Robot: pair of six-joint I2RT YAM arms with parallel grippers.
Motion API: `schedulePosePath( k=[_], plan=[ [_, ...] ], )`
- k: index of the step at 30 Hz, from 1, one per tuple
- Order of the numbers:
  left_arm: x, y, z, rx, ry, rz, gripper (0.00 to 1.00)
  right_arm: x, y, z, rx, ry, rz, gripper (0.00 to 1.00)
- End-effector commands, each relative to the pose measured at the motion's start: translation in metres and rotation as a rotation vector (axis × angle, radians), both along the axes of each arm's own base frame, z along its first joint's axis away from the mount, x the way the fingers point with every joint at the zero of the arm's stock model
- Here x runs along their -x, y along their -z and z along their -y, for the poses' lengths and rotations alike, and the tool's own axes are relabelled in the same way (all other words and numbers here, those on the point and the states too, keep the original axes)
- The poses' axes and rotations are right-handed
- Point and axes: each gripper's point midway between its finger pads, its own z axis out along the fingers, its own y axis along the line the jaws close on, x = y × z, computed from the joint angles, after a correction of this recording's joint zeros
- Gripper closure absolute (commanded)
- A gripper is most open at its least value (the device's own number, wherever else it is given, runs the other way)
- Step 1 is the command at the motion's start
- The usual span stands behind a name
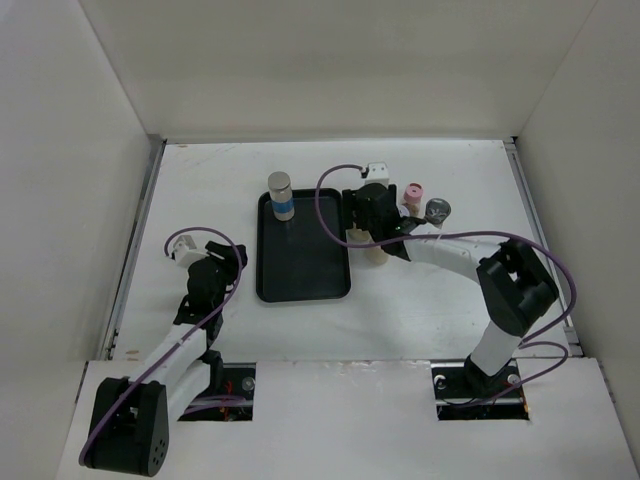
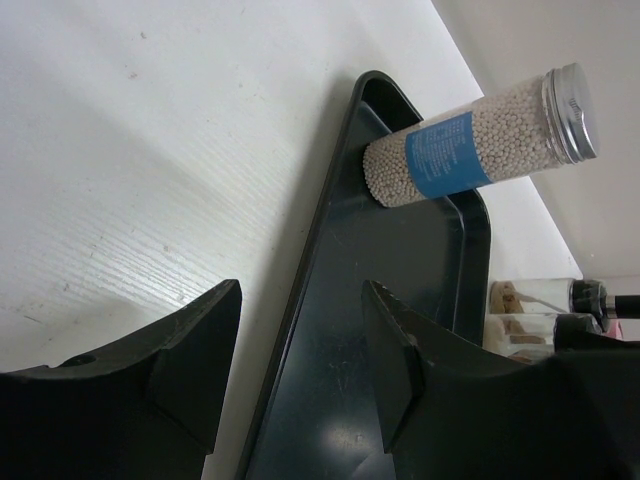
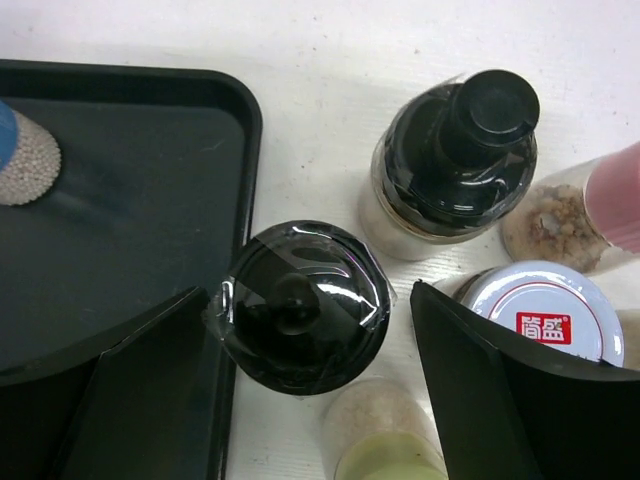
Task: Organize the condiment bottles
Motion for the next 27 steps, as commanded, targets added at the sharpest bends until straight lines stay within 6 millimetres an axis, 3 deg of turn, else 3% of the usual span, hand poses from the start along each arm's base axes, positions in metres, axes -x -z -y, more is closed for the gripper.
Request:
schedulePosePath(
  k=[1, 9, 12, 18, 22, 27],
  plan=[
    [-0.006, -0.017, 0.001, 0.005, 0.002, 0.066, 0.51, -0.011, -0.018, -0.001, -0.034, 0.032, 0.037, 0.15],
    [-0.008, -0.017, 0.007, 0.004, 0.021, 0.067, 0.51, -0.020, -0.027, -0.005, -0.056, 0.036, 0.071, 0.42],
    [-0.007, -0.019, 0.007, 0.007, 0.029, 0.073, 0.51, -0.024, -0.044, -0.002, -0.089, 0.046, 0.108, 0.47],
    [-0.007, -0.019, 0.006, -0.004, 0.022, 0.079, 0.51, -0.023, -0.103, -0.003, -0.155, 0.035, 0.227, 0.47],
    [-0.008, -0.021, 0.005, -0.004, 0.018, 0.084, 0.51, -0.022, -0.129, -0.021, -0.203, -0.004, 0.275, 0.48],
    [-0.007, -0.019, 0.004, -0.003, 0.014, 0.074, 0.51, -0.036, -0.121, -0.063, -0.220, -0.079, 0.259, 0.48]
  ],
)
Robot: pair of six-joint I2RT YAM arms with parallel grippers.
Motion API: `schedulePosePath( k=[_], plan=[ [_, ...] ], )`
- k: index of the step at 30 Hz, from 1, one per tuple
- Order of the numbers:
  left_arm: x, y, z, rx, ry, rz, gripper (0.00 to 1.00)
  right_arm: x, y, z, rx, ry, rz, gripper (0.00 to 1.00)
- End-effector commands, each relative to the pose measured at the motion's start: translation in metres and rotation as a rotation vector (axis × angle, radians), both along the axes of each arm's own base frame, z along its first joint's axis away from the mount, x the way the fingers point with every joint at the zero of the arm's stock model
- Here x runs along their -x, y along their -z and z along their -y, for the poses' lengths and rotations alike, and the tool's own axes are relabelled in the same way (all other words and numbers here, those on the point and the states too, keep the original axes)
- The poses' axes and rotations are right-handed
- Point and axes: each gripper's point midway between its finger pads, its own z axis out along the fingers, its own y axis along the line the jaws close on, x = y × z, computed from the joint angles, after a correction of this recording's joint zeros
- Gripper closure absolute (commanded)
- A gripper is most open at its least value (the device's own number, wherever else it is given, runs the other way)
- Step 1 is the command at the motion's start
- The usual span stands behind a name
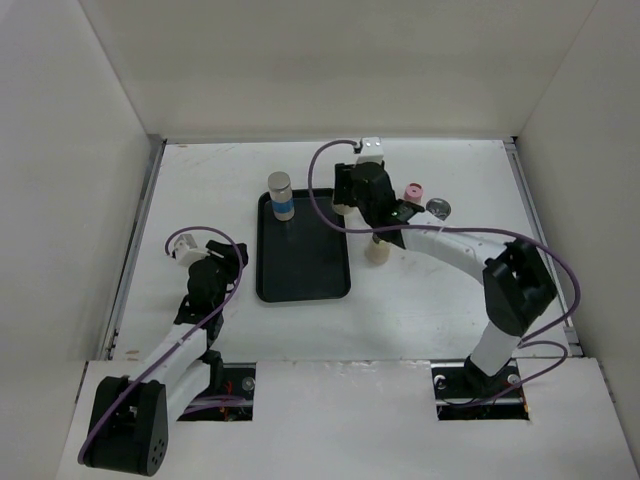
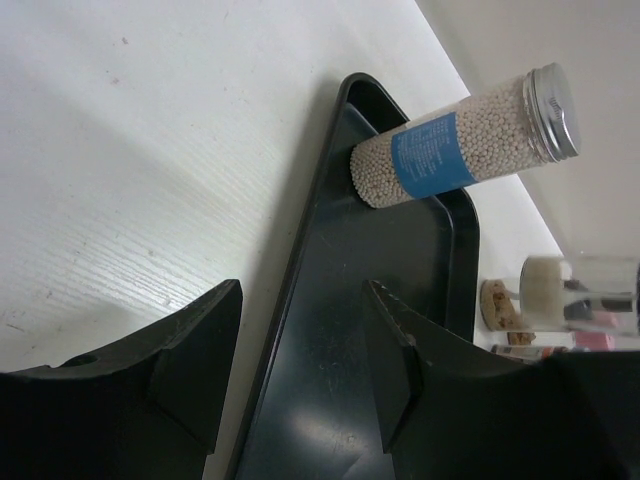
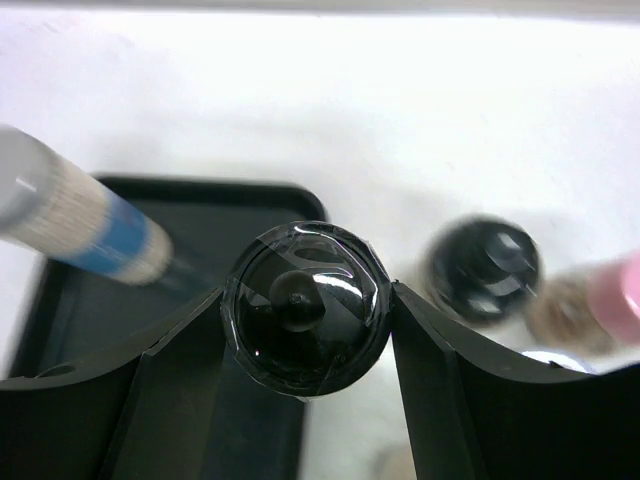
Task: Organize the condiment bottles
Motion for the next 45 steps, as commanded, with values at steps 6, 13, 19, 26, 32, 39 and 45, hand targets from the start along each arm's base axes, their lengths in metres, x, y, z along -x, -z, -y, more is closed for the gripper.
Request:
schedulePosePath(
  k=[6, 13, 19, 26, 32, 39, 45],
  plan=[
    [-0.004, -0.015, -0.003, -0.007, -0.011, 0.060, 0.52, -0.046, -0.040, -0.084, -0.109, -0.110, 0.132, 0.48],
    [-0.004, -0.016, -0.002, -0.003, -0.007, 0.062, 0.52, -0.064, -0.015, -0.111, -0.086, -0.136, 0.108, 0.48],
    [-0.004, -0.015, -0.003, 0.000, -0.011, 0.062, 0.52, -0.059, 0.011, -0.134, -0.086, -0.162, 0.072, 0.48],
    [-0.002, -0.021, -0.005, 0.001, -0.015, 0.085, 0.52, -0.048, 0.026, -0.168, -0.083, -0.205, 0.066, 0.44],
    [-0.002, -0.019, -0.004, 0.001, -0.014, 0.077, 0.52, -0.043, 0.023, -0.171, -0.085, -0.205, 0.073, 0.15],
    [-0.002, -0.020, -0.005, 0.001, -0.015, 0.080, 0.52, -0.026, -0.024, -0.147, -0.121, -0.186, 0.137, 0.08],
    [-0.002, -0.019, -0.004, 0.005, -0.010, 0.075, 0.52, -0.014, -0.045, -0.109, -0.122, -0.157, 0.151, 0.10]
  ],
)
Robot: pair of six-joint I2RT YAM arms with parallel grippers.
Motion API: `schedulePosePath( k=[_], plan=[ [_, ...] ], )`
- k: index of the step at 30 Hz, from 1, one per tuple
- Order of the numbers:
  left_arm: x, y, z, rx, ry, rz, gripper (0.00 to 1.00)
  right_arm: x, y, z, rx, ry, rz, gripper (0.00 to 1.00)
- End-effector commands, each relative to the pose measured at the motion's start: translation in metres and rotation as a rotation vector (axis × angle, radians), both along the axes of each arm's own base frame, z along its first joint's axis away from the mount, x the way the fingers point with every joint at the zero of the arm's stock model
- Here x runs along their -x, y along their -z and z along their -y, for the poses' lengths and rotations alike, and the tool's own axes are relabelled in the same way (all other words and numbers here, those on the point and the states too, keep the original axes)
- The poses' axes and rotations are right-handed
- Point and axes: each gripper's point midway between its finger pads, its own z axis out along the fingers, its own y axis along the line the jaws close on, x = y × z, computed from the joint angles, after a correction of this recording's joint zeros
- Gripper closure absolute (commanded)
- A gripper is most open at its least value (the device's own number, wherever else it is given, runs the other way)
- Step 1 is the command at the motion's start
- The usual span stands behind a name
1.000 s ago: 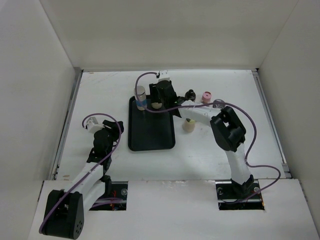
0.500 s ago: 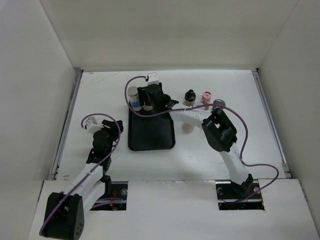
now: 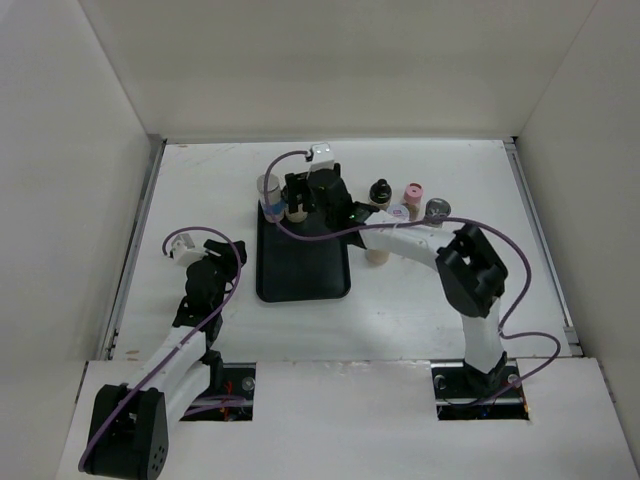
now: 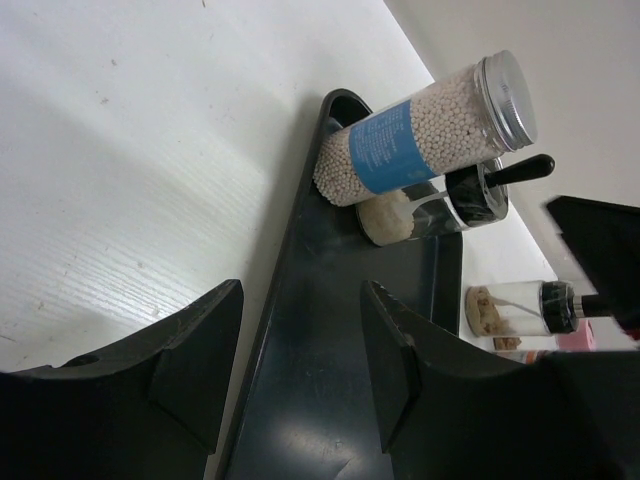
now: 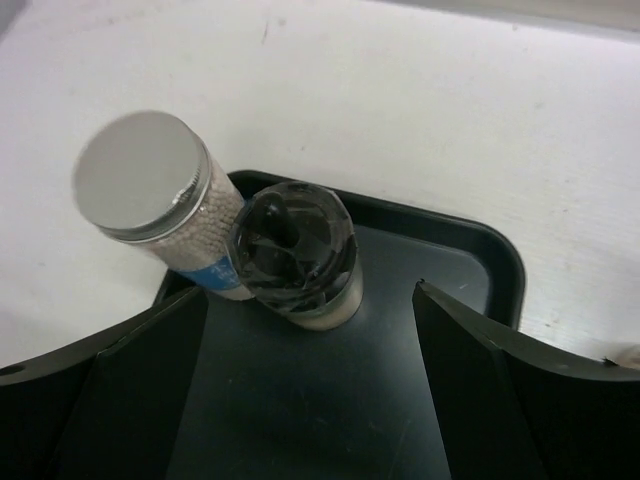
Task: Organize the condiment bottles
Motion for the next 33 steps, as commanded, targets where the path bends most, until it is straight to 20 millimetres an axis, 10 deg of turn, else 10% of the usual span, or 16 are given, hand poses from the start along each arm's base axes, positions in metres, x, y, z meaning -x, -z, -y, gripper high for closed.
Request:
schedulePosePath(
  k=[1, 9, 18, 33],
  plan=[
    [-0.002, -0.009, -0.002, 0.000, -0.004, 0.041, 0.52, 0.001, -0.072, 0.023, -0.114, 0.040, 0.122, 0.12],
    [-0.002, -0.008, -0.001, -0.002, -0.003, 0.038, 0.52, -0.018, -0.054, 0.119, -0.027, 0.236, 0.107, 0.61],
    [-0.003, -0.006, 0.001, -0.008, 0.002, 0.030, 0.52, -0.023, -0.026, 0.199, 0.068, 0.402, 0.044, 0.12],
    [-0.003, -0.008, 0.003, -0.008, 0.008, 0.038, 0.52, -0.045, 0.025, 0.203, 0.085, 0.410, -0.090, 0.23]
  ],
)
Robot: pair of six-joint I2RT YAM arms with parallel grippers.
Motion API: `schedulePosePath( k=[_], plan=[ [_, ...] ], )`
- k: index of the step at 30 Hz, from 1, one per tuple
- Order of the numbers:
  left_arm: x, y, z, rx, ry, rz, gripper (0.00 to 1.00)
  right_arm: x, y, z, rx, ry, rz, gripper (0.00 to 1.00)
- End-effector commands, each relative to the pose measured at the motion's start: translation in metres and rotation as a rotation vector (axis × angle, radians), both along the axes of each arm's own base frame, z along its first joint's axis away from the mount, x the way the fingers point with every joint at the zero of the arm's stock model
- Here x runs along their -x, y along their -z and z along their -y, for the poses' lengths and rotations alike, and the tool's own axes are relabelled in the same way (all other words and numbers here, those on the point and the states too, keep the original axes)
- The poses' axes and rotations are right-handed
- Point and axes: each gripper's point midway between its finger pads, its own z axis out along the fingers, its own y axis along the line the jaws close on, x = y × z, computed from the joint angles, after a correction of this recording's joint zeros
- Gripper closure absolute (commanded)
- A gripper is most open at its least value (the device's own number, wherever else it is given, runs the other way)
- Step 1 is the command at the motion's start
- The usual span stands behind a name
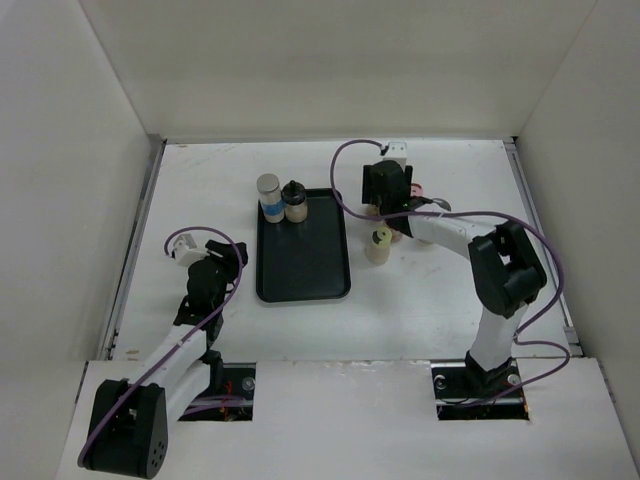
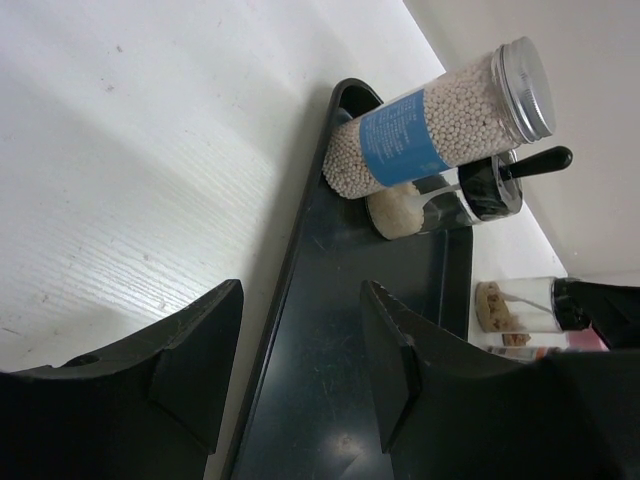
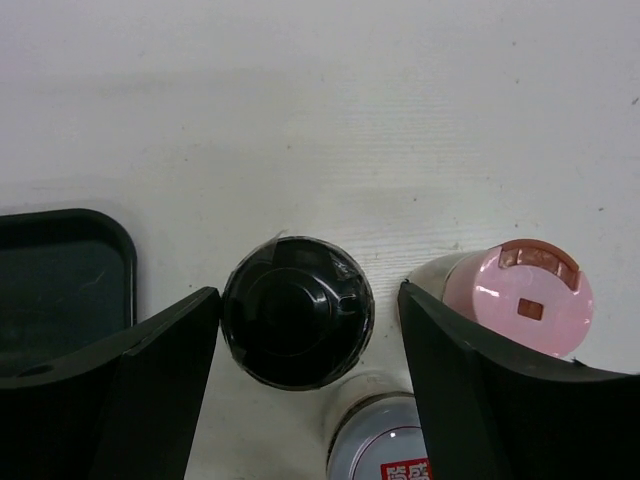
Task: Organize the condiment bottles
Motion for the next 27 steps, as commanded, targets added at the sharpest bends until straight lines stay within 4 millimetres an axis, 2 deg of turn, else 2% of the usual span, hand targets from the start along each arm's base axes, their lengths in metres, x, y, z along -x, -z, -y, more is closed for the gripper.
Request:
schedulePosePath(
  k=[1, 4, 7, 9, 13, 16, 18, 24, 27],
  plan=[
    [-0.004, -0.013, 0.001, -0.005, 0.001, 0.055, 0.52, -0.013, -0.012, -0.003, -0.052, 0.005, 0.022, 0.26],
    [-0.004, -0.011, 0.004, 0.000, 0.015, 0.044, 0.52, -0.017, -0.012, -0.002, -0.064, 0.008, 0.024, 0.31],
    [-0.004, -0.016, 0.002, -0.003, 0.007, 0.062, 0.52, -0.019, -0.016, -0.005, -0.075, -0.005, 0.028, 0.43],
    [-0.004, -0.015, 0.001, -0.004, 0.001, 0.061, 0.52, -0.019, -0.030, -0.003, -0.089, 0.002, 0.063, 0.48],
    [-0.004, -0.013, 0.003, -0.003, 0.011, 0.053, 0.52, -0.017, -0.073, -0.007, -0.141, -0.015, 0.196, 0.50],
    [-0.004, -0.014, 0.001, -0.007, 0.002, 0.057, 0.52, -0.008, -0.098, -0.029, -0.145, -0.073, 0.255, 0.50],
    [-0.005, -0.011, 0.002, -0.007, 0.007, 0.046, 0.52, -0.006, -0.105, -0.049, -0.144, -0.115, 0.268, 0.50],
    [-0.005, -0.014, 0.001, -0.005, 0.002, 0.056, 0.52, -0.004, -0.092, -0.112, -0.145, -0.225, 0.242, 0.50],
    [-0.004, -0.012, 0.003, -0.004, 0.013, 0.050, 0.52, -0.004, -0.086, -0.133, -0.149, -0.259, 0.234, 0.50]
  ],
)
